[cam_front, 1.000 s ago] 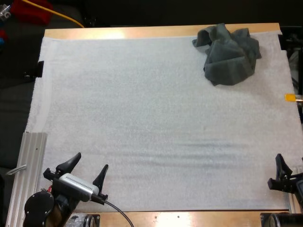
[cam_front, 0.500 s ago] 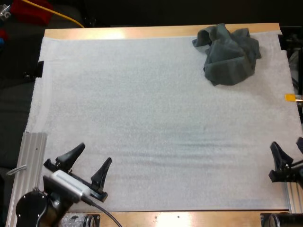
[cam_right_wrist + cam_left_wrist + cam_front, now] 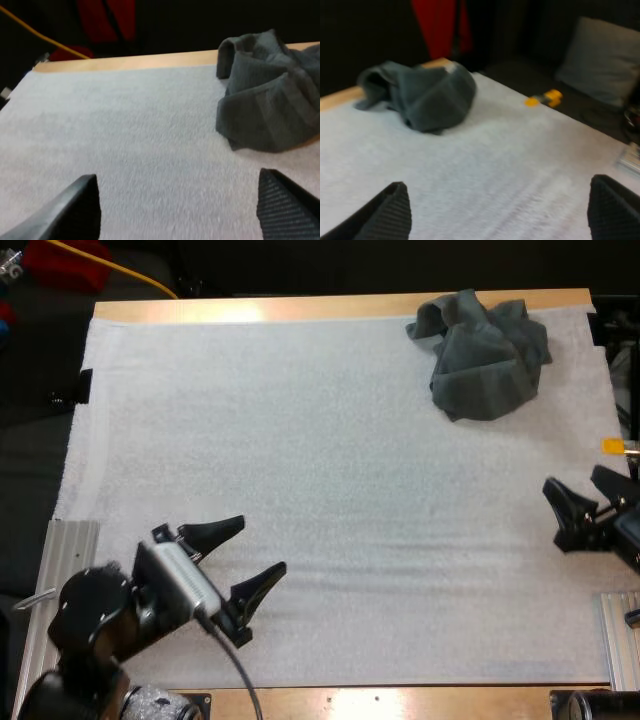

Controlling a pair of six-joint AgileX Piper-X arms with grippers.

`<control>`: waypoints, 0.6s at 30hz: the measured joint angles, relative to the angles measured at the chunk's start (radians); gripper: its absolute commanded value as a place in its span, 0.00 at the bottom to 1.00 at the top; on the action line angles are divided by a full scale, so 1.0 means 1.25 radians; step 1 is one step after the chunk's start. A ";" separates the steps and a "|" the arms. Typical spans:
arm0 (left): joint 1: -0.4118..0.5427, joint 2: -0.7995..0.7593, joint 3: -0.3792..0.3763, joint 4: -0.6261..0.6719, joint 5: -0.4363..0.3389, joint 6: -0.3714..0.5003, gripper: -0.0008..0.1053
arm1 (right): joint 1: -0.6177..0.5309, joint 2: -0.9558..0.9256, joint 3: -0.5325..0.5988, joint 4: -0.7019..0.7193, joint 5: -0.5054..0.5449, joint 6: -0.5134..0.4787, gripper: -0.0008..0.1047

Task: Pick towel from pile, fold and stack

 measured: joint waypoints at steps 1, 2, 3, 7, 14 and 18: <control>-0.012 0.021 -0.010 0.000 0.000 0.000 0.67 | 0.000 0.023 0.000 -0.022 0.001 0.012 0.62; -0.022 0.042 -0.019 0.000 0.000 0.000 0.67 | 0.000 0.045 -0.001 -0.044 0.005 0.025 0.62; -0.033 0.060 -0.028 0.000 0.000 0.000 0.67 | 0.000 0.066 -0.003 -0.065 0.011 0.039 0.62; -0.061 0.121 -0.060 0.000 -0.021 0.000 0.67 | 0.000 0.172 -0.020 -0.148 0.019 0.102 0.62; -0.069 0.183 -0.088 -0.001 -0.076 0.000 0.67 | 0.000 0.378 -0.105 -0.218 0.058 0.188 0.62; -0.069 0.199 -0.089 -0.001 -0.093 0.000 0.67 | 0.000 0.484 -0.170 -0.221 0.075 0.221 0.60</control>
